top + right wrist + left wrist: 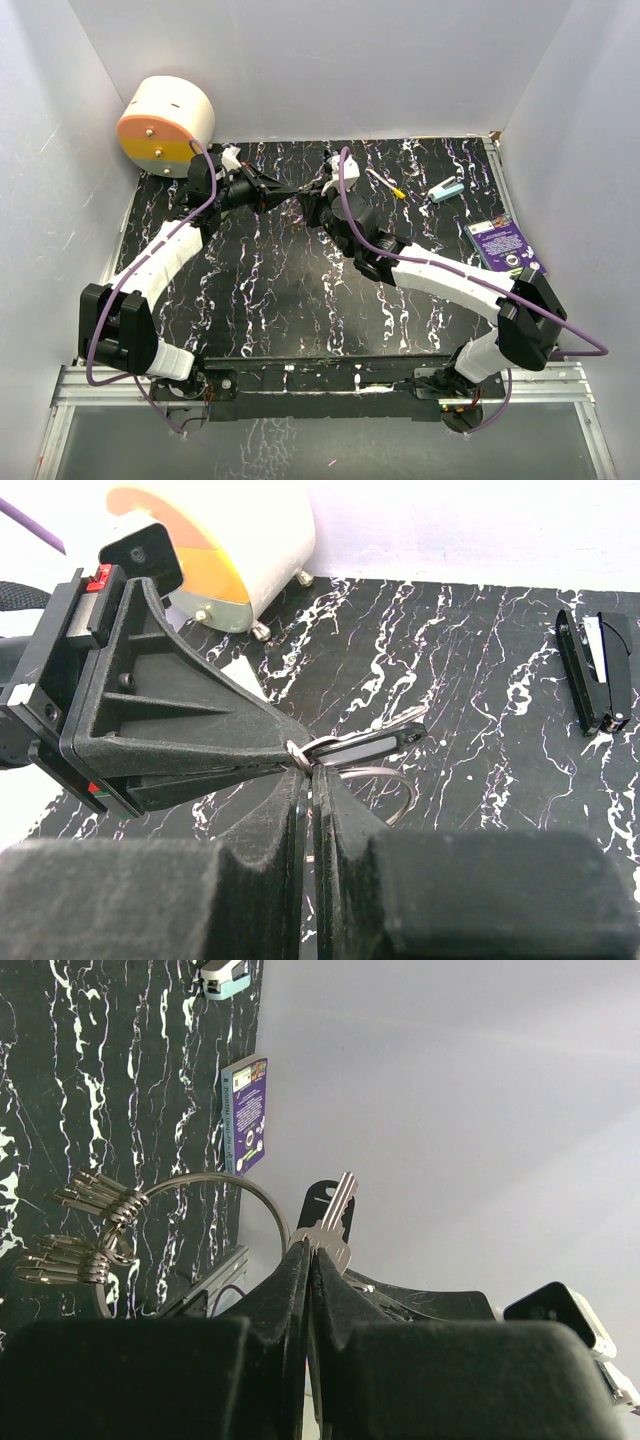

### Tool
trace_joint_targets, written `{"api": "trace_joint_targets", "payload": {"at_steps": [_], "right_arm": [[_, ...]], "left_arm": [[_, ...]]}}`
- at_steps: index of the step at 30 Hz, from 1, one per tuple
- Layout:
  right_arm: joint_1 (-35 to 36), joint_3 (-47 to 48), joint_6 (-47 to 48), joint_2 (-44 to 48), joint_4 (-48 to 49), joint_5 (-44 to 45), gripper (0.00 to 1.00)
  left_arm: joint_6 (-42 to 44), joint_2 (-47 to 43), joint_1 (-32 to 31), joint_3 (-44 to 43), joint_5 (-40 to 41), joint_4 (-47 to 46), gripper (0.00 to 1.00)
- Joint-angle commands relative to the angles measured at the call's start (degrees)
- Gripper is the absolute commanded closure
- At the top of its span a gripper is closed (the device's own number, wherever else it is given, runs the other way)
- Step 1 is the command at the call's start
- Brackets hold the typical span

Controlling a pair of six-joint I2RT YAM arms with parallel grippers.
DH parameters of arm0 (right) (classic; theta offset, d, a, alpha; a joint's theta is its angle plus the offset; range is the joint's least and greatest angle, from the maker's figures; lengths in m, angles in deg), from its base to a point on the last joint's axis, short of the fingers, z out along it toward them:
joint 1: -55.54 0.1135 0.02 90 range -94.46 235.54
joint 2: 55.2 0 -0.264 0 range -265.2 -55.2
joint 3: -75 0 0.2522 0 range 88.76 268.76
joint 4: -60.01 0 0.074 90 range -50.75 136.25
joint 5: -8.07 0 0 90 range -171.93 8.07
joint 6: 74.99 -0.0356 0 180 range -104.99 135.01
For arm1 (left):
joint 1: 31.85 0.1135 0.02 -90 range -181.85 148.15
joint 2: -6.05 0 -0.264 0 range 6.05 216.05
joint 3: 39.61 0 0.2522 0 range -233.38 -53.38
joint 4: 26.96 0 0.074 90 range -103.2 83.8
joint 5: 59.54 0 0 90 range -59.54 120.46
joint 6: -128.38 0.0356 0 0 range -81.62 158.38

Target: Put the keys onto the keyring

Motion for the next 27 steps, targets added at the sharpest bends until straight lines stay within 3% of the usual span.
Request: {"api": "trace_joint_targets", "payload": {"at_steps": [1,27], "right_arm": [[-0.3,1.9,-1.3,0.4,4.5,-0.3,0.92],[-0.3,3.1,-2.5,-1.4,3.4,-1.3,0.92]], "left_arm": [[0.5,-2.8,0.0,-0.6,-1.6,-0.5,1.0],[1.3,-2.8,-0.1,-1.1,-1.8,0.1,1.0]]}}
